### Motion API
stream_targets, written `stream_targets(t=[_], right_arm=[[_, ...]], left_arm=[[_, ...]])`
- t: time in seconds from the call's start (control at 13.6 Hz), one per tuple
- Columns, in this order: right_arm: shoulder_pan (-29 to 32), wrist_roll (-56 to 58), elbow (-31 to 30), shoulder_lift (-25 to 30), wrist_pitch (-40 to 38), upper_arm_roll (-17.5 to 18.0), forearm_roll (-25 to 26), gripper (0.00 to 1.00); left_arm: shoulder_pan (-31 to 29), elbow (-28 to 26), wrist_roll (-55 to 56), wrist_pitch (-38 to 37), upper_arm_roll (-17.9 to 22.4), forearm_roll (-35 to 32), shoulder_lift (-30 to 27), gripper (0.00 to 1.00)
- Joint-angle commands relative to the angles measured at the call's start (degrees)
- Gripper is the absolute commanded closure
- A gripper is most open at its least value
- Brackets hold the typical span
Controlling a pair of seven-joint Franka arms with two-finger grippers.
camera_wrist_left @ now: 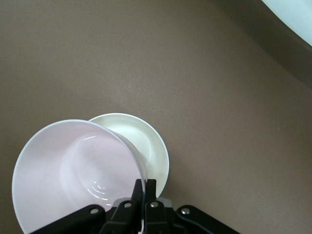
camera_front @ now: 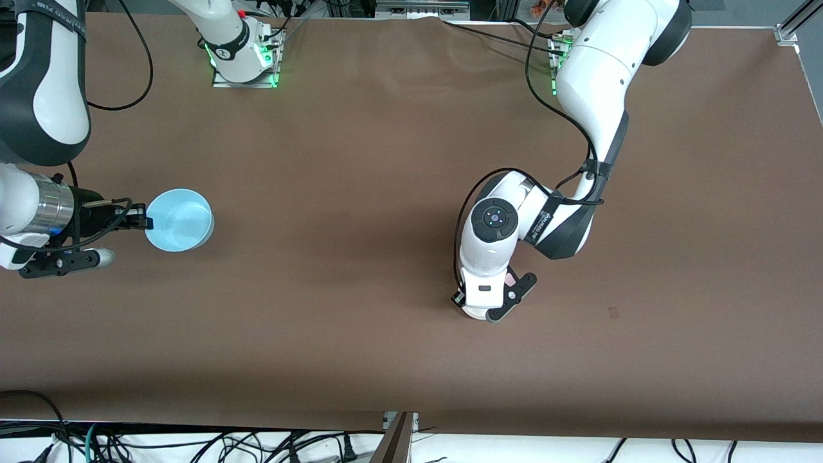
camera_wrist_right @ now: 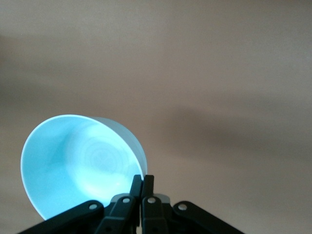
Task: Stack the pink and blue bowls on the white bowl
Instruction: 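Lower the pink bowl into the white bowl and open the left gripper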
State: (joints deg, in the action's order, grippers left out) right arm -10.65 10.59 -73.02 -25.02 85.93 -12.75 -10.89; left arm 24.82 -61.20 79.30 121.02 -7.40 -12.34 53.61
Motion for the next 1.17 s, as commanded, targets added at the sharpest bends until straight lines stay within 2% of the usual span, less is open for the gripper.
stream_targets(t=[0.0,0.59,1.1], right_arm=[[0.10,-0.13,0.33,0.50,-0.94,0.27,-0.27,1.00],[0.01,-0.13,0.24,0.50,-0.94,0.36,-0.27,1.00],[0.10,-0.13,0.33,0.50,-0.94,0.44,-0.27,1.00]], left_arm=[[0.93,2.58,0.95,-0.26,0.90,-1.28,1.41,1.00],[0.93,2.58,0.86,0.35,0.90,-1.19,1.68,1.00],[0.93,2.67,0.95,0.35,1.42,-1.19,1.68,0.87]])
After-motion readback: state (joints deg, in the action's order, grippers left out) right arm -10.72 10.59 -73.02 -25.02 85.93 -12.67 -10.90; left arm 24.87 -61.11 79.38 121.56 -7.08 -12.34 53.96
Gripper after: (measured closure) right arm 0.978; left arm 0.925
